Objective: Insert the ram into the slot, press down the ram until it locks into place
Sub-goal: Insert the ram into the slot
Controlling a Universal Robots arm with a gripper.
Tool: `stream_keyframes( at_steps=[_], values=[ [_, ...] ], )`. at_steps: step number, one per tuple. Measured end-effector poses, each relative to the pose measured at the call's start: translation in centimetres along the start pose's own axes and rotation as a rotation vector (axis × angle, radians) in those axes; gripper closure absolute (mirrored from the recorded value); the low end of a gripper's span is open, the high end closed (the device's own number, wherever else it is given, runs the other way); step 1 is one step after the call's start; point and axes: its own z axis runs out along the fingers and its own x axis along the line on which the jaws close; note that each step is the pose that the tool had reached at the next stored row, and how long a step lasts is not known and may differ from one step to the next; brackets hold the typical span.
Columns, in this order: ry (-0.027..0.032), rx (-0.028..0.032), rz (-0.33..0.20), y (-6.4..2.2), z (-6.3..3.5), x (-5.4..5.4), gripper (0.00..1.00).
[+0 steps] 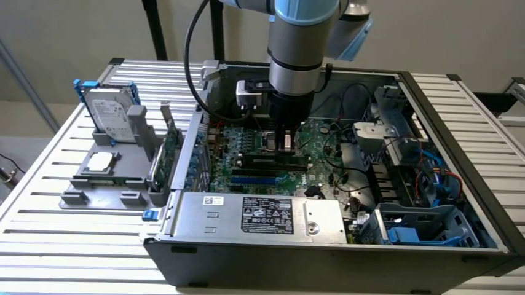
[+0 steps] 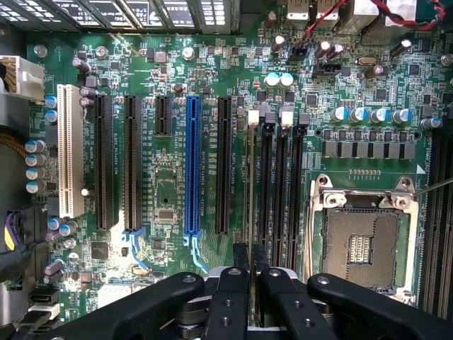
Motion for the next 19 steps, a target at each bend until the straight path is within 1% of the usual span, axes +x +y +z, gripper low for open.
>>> stream_keyframes(
  at_steps=[9, 19],
  values=[
    [0.0041, 0.0001, 0.0, 0.0, 0.2, -0.09, 0.87],
    [0.0042, 0.0, 0.003, -0.01, 0.23, -0.21, 0.87]
  ],
)
